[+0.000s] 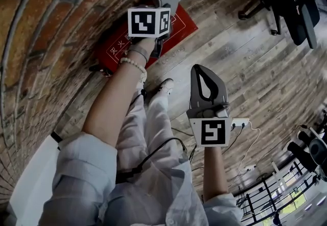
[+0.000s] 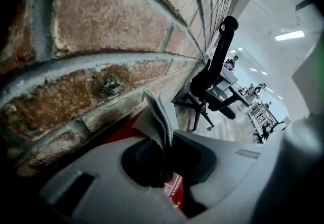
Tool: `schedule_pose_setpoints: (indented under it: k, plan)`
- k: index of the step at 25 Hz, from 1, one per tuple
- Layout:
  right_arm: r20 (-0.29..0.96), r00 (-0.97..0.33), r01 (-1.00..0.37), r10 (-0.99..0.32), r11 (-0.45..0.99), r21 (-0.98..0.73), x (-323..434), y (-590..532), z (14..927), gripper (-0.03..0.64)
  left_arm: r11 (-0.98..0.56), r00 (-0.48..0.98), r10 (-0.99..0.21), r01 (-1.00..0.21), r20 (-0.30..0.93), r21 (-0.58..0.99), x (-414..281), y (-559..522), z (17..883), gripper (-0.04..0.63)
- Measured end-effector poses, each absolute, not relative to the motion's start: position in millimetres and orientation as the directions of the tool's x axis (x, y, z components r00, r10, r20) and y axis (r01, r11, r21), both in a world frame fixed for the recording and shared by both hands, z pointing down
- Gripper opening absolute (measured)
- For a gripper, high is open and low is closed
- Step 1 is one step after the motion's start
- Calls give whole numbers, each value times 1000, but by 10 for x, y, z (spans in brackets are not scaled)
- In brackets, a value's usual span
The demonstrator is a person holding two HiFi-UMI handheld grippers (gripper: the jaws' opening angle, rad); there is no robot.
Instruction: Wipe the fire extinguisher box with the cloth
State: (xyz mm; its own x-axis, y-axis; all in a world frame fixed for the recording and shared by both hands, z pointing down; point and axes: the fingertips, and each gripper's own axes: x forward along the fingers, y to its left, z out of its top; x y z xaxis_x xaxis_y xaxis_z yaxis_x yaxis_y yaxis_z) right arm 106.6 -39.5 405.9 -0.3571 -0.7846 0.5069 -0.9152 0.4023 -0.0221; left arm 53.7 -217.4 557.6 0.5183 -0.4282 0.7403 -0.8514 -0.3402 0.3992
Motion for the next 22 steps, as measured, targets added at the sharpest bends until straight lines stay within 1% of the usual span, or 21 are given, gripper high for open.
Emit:
schedule_pose_setpoints:
  k: [8, 17, 22]
  plan:
    - [504, -361, -916, -785, 399, -35, 1025, -387, 4059, 8, -283, 483, -420, -874, 769, 395, 482, -2178, 5720, 11]
    - [500, -367, -913, -784, 406, -34, 995, -398, 4088, 8, -235, 478, -424, -878, 769, 417, 459, -2204, 5775, 11]
    - [515, -374, -910, -771, 413, -43, 960, -365, 4114, 8, -238, 477, -421, -879, 771, 413, 455, -2201, 5780, 11]
